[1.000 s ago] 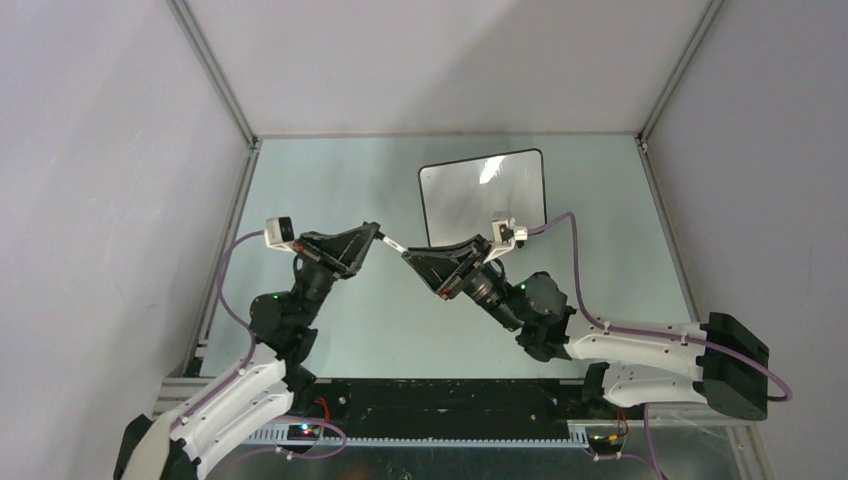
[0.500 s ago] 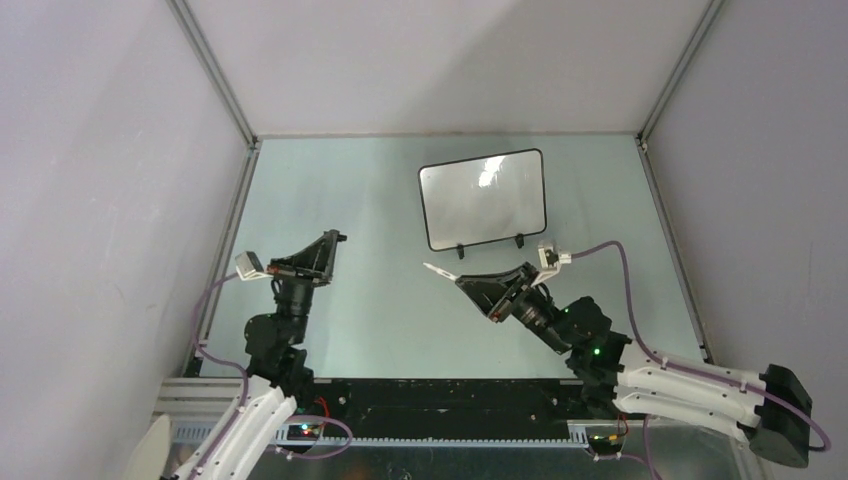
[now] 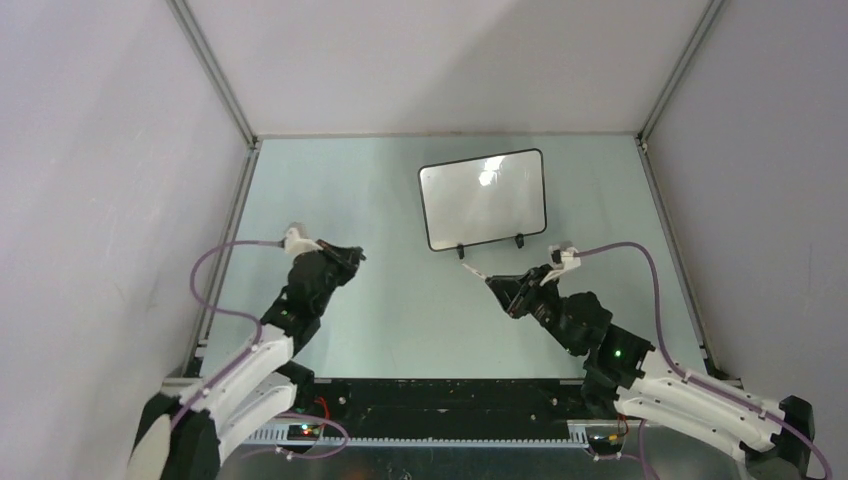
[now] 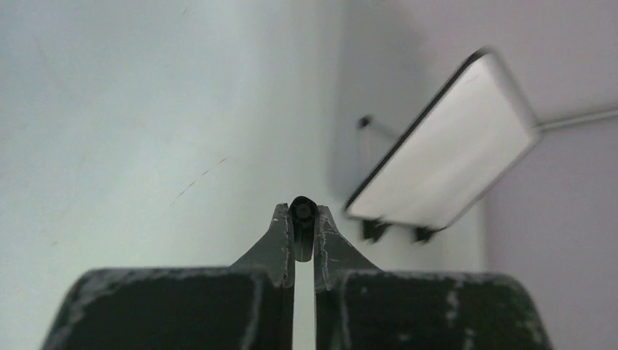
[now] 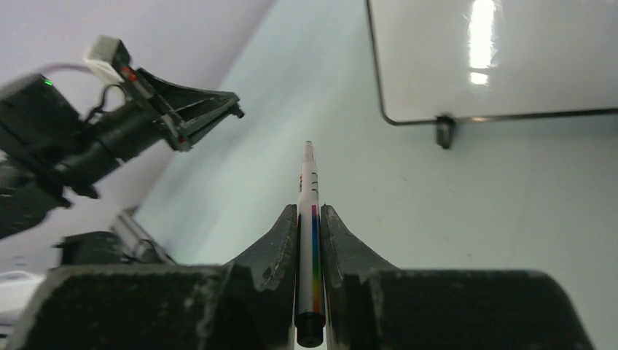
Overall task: Write a sentence on the whiteboard
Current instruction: Place the pen cap at the center of the board.
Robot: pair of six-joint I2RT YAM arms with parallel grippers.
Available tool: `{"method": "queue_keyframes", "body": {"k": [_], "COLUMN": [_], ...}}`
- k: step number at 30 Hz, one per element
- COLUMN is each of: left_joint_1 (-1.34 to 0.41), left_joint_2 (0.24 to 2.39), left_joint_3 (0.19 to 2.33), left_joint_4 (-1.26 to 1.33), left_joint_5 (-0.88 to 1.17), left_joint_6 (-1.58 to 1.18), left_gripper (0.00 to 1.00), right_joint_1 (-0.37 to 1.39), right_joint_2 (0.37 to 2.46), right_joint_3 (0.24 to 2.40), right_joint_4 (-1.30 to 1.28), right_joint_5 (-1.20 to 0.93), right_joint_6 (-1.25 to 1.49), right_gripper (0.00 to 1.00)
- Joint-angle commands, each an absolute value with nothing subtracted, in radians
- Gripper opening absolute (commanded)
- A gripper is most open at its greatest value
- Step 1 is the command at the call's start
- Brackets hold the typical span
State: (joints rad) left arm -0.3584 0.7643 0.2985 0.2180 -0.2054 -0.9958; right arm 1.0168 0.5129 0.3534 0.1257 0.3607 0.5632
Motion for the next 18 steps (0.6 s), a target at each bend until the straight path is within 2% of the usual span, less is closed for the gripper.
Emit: {"method": "queue_keyframes", "body": {"k": [1, 7, 12, 14, 18], "left_joint_1": [-0.487, -0.535, -0.534, -0.535, -0.54], "left_joint_2": [0.899, 1.092, 1.217, 1.338, 1.483], "left_joint_3": [0.401, 0.53, 0.574, 0.634, 0.747], "left_joint_4": [0.108, -0.05, -0.052, -0.095, -0.136], "left_joint_5": [-0.356, -0.44, -0.334, -0.285, -0.097], "left_joint_6": [-0.769, -0.638, -0.597, -0.574, -0.539], "left_gripper": [0.0, 0.0, 0.0, 0.0, 0.0], "right_joint_1": [0.949, 0.789, 0.685, 0.675, 0.673], "right_joint_2": [0.579, 0.66, 0.712, 0.728, 0.768], "right_joint_3": [0.43, 0.499, 0.53, 0.531, 0.528], "right_joint_4": [0.023, -0.011, -0.021, -0.011, 0.047], "right_joint_5": [0.299, 0.119, 0.015, -0.04, -0.124], "right_joint_6": [0.489, 0.418, 0.366, 0.338, 0.307], "right_gripper": [0.0, 0.0, 0.0, 0.0, 0.0]}}
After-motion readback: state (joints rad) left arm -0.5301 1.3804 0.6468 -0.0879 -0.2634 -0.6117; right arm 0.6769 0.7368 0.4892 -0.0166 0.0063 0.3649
